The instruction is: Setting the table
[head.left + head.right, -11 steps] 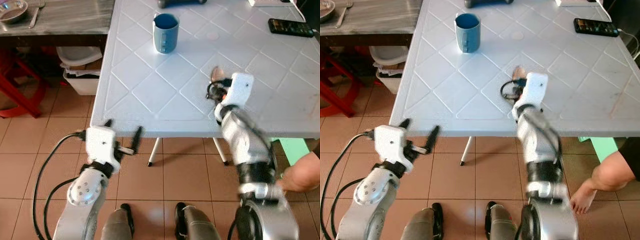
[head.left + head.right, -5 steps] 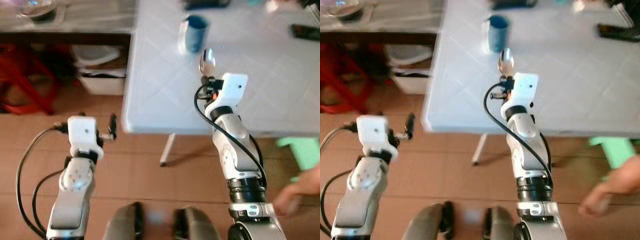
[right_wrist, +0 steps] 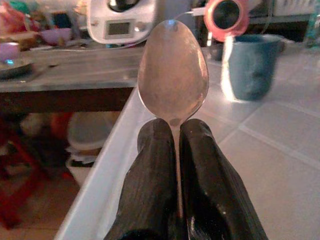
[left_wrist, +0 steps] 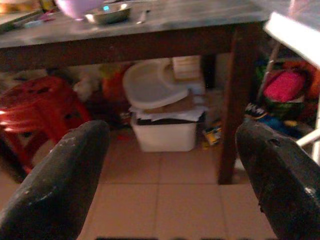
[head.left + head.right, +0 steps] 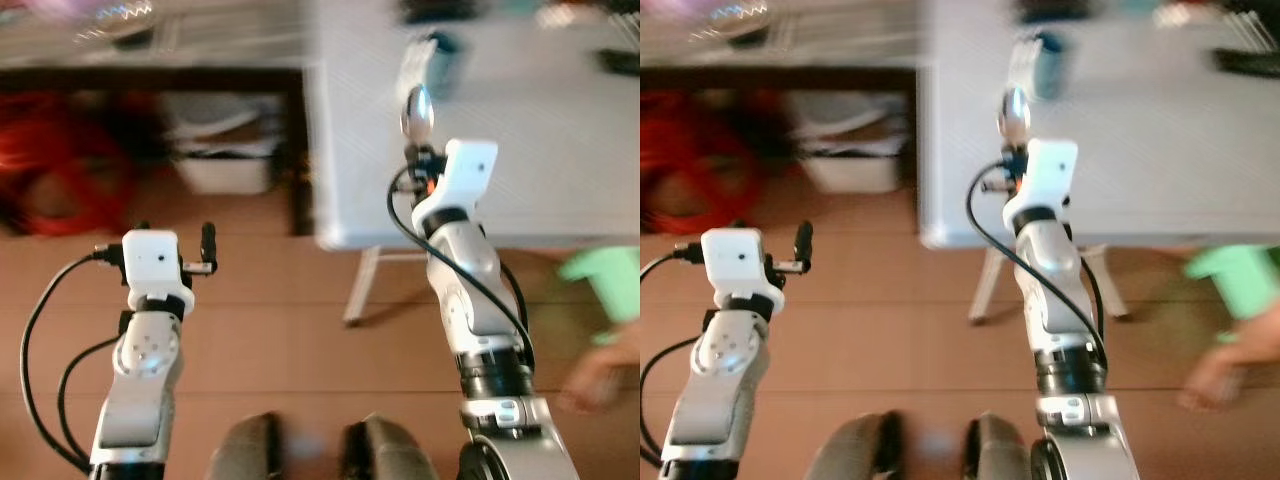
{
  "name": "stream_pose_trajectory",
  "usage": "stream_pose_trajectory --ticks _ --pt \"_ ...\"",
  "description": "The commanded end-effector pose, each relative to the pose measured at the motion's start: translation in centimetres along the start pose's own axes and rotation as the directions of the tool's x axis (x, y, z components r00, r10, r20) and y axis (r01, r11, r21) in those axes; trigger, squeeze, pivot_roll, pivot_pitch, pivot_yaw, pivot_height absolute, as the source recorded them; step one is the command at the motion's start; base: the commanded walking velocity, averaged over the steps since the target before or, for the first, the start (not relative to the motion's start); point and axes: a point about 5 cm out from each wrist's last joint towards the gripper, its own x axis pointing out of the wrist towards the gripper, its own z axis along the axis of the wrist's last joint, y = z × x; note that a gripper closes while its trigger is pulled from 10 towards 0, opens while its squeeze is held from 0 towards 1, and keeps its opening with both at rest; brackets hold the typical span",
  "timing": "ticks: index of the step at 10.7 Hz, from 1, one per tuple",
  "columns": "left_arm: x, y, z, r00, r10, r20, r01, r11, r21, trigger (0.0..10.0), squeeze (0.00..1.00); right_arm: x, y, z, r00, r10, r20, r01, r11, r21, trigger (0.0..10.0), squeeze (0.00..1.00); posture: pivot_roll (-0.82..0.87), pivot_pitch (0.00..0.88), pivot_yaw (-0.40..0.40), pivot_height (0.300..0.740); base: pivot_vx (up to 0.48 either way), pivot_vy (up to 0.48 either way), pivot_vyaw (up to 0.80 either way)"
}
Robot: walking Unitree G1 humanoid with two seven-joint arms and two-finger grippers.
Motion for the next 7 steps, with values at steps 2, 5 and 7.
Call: stream_pose_trajectory --ticks 2,5,7 --pt "0.06 -0.65 -0.27 1.000 -0.024 -0.008 0.025 0.999 0.021 10.0 0.00 -0.22 -1.29 -0.10 0.999 -0.036 0.011 0.036 0.999 -0.040 10.0 0.00 0.02 0.156 0.022 0.740 0.368 0.302 0.00" --pt "0.37 -0.98 -0.14 0.999 -0.033 -0.001 0.033 0.999 0.012 10.0 0.00 -0.07 -1.35 -0.02 0.999 -0.034 0.020 0.035 0.998 -0.044 10.0 0.00 0.02 0.154 0.020 0.740 0.460 0.000 0.00" --pt "0.36 -1.03 -0.11 1.000 -0.020 0.002 0.020 1.000 0.014 10.0 0.00 0.13 -1.08 0.11 0.999 -0.021 0.032 0.023 0.997 -0.069 10.0 0.00 0.03 0.157 0.016 0.740 0.467 0.000 0.00"
